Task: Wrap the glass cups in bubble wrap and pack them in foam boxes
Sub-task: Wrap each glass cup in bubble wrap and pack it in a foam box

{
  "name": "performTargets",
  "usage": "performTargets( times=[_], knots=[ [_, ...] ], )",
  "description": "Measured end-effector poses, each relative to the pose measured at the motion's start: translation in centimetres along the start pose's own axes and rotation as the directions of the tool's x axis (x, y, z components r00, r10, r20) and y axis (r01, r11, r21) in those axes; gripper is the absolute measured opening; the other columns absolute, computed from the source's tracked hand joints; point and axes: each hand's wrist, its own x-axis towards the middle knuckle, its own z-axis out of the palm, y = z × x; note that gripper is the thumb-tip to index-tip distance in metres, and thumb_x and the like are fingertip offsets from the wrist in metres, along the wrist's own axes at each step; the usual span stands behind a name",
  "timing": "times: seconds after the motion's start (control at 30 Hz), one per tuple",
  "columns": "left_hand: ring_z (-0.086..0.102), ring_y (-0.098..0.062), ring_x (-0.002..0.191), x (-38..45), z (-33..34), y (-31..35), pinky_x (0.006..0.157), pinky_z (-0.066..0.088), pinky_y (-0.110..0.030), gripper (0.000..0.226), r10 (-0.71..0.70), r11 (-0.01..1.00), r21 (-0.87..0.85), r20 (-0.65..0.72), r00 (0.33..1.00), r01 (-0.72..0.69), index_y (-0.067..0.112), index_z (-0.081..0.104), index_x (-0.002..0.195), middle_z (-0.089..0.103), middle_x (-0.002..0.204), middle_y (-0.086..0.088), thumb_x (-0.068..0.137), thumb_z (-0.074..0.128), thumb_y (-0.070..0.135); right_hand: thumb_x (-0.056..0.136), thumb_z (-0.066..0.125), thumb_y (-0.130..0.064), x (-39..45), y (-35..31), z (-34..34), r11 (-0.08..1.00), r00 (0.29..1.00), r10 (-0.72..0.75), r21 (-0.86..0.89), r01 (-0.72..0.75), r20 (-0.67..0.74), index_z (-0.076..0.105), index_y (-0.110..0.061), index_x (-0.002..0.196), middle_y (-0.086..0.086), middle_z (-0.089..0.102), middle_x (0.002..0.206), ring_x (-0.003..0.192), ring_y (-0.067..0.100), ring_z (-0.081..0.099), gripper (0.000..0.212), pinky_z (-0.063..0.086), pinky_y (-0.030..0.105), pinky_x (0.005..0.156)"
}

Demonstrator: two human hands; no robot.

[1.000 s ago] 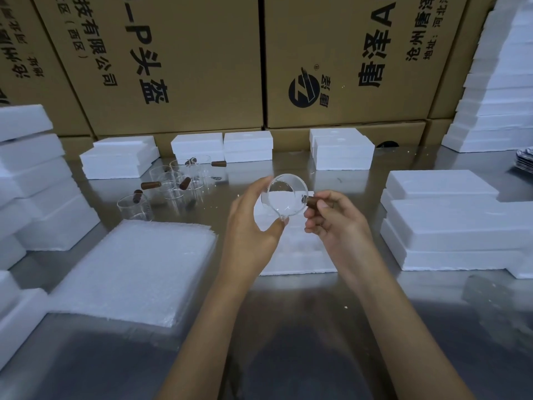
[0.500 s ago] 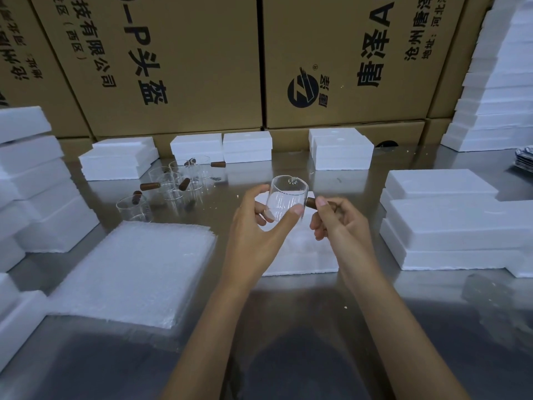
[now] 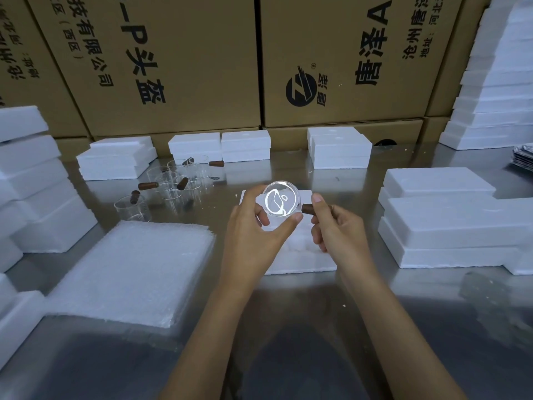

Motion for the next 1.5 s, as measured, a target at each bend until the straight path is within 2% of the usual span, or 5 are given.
performTargets(
  times=[0.3, 0.67, 0.87, 1.03, 1.5],
  knots=[
    [0.054, 0.005, 0.097, 0.1, -0.2, 0.1, 0.065, 0.04, -0.002, 0.056, 0.064, 0.997, 0.039, -0.007, 0.998, -0.064, 0.071, 0.035, 0.108, 0.059, 0.098, 0.023, 0.071, 0.075, 0.057, 0.095, 0.06, -0.047, -0.2, -0.6, 0.0, 0.989, 0.997, 0.018, 0.144, -0.029, 0.074, 0.072, -0.026, 0.062, 0.003, 0.057, 0.052, 0.046, 0.011, 0.05, 0.041, 0.041, 0.019, 0.043],
    [0.051, -0.002, 0.111, 0.3, -0.4, -0.6, 0.086, 0.046, -0.023, 0.078, 0.058, 0.995, 0.076, 0.082, 0.995, -0.064, 0.059, 0.031, 0.121, 0.049, 0.12, 0.033, 0.079, 0.078, 0.015, 0.104, 0.052, -0.025, -0.4, -0.2, 0.0, 0.986, 0.962, -0.153, -0.036, 0.165, 0.226, 0.069, -0.012, 0.088, -0.009, 0.055, 0.057, 0.05, 0.003, 0.045, 0.027, 0.037, 0.015, 0.051],
    [0.041, -0.035, 0.128, 1.7, -6.7, -2.1, 0.1, 0.034, -0.045, 0.043, -0.264, 0.749, 0.608, -0.09, 0.96, 0.264, 0.019, 0.056, 0.129, 0.053, 0.135, -0.011, 0.087, 0.056, 0.01, 0.1, 0.054, -0.027, 0.2, 1.4, 0.0, 0.892, 0.954, -0.298, -0.346, 0.29, 0.031, 0.058, -0.023, 0.092, -0.023, 0.059, 0.065, 0.067, -0.005, 0.054, 0.01, 0.036, 0.013, 0.054],
    [0.046, -0.038, 0.129, 2.2, -11.7, -4.7, 0.111, 0.037, -0.046, 0.045, -0.726, 0.446, 0.715, -0.062, 0.685, 0.538, 0.007, 0.054, 0.132, 0.053, 0.139, -0.017, 0.096, 0.061, 0.034, 0.101, 0.052, -0.028, 0.7, 1.7, 0.0, 0.907, 0.962, -0.272, -0.345, 0.242, -0.039, 0.055, -0.026, 0.087, -0.03, 0.058, 0.064, 0.067, -0.009, 0.053, 0.014, 0.033, 0.013, 0.052],
    [0.055, -0.003, 0.08, 2.9, -10.4, -3.5, 0.073, 0.041, -0.022, 0.02, -0.49, 0.871, -0.08, -0.053, 0.87, 0.485, 0.02, 0.07, 0.079, 0.064, 0.086, 0.015, 0.097, 0.063, 0.014, 0.103, 0.053, -0.027, 0.5, 0.8, -0.1, 0.991, 0.991, -0.134, -0.016, 0.134, -0.002, 0.064, -0.016, 0.091, -0.008, 0.055, 0.065, 0.054, 0.007, 0.045, 0.019, 0.039, 0.016, 0.053]
  ],
)
